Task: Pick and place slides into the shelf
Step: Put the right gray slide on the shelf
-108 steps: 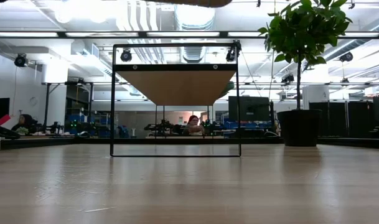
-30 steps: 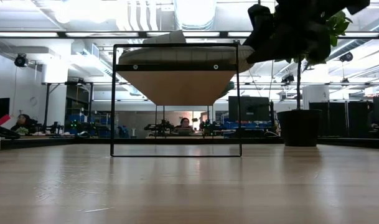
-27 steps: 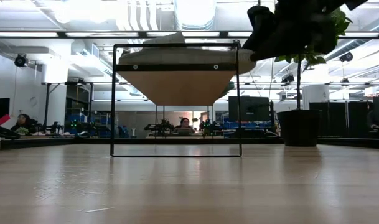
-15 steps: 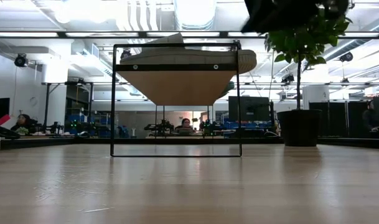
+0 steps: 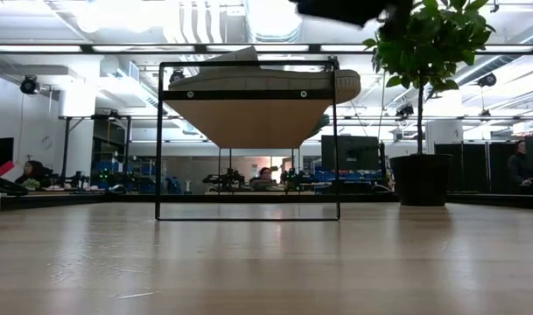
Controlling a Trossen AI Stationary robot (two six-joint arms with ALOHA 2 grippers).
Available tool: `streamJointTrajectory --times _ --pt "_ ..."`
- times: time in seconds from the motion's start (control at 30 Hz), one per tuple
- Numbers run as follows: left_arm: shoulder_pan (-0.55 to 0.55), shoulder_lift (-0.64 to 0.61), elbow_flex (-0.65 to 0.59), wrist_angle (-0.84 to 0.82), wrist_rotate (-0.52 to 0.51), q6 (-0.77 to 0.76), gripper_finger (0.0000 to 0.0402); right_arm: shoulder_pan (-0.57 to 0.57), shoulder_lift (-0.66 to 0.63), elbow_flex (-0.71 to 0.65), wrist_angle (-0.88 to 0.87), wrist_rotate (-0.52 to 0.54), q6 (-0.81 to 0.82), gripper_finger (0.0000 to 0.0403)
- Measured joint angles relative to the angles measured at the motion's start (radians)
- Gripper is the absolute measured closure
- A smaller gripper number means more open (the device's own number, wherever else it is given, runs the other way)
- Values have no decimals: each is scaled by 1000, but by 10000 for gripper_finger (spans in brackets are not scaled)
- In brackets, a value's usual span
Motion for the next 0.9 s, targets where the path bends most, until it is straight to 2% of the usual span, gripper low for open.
streamJointTrajectory --times 0.13,0.23,0.43,0.7,0.9 --pt "0 -27 -3 -29 0 -1 203 -41 57 -1 72 25 -34 262" --pt "0 -42 -4 -31 0 -1 203 -69 54 13 54 17 -11 271" --pt "0 -65 -4 -63 0 -3 203 -123 67 186 -233 -116 98 287" --pt "1 -67 -7 -79 0 -27 203 -124 262 457 -525 -100 38 285" --pt "1 -66 -8 -84 1 -29 203 -127 333 554 -644 -73 -2 283"
